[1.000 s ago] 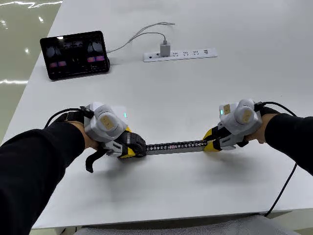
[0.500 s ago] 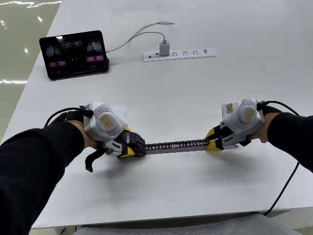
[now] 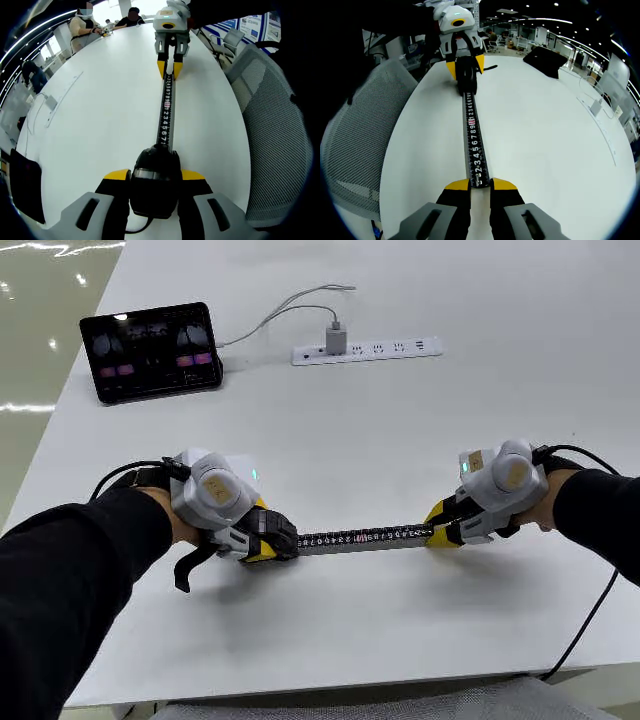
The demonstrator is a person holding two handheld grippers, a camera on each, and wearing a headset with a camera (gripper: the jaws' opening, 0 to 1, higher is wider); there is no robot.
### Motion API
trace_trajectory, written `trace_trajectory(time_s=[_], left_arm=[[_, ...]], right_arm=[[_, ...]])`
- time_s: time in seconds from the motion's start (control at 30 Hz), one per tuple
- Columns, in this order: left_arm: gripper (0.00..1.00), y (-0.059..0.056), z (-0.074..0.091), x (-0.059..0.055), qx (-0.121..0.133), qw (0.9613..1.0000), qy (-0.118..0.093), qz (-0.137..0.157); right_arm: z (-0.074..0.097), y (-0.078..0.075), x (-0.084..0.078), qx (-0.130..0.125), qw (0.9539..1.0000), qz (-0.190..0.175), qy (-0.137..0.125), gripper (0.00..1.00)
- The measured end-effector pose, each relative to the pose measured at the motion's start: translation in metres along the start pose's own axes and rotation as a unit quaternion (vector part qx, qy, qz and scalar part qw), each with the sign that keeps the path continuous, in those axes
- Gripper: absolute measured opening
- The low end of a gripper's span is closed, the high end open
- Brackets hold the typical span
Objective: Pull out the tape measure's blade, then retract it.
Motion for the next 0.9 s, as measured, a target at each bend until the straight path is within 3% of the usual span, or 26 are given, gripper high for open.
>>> trace_trajectory(time_s=[0.9], left_arm=[[0.31,0.002,-0.001,-0.003,0.001,1.0000,0.001,-0.001]], right_arm=[[0.011,0.000,-0.016,-0.005,0.9999,-0.007,0.006,0.10]])
Point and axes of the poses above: the centre of the closed fingertips' face, and the gripper's own axes: z roughly backward along the fingers, y roughly to its left, x roughly out of its top, the point moved 2 cm from there along z, roughly backward along the fingers, and after that the axes turned 6 degrees about -x, right-handed, at the moved point
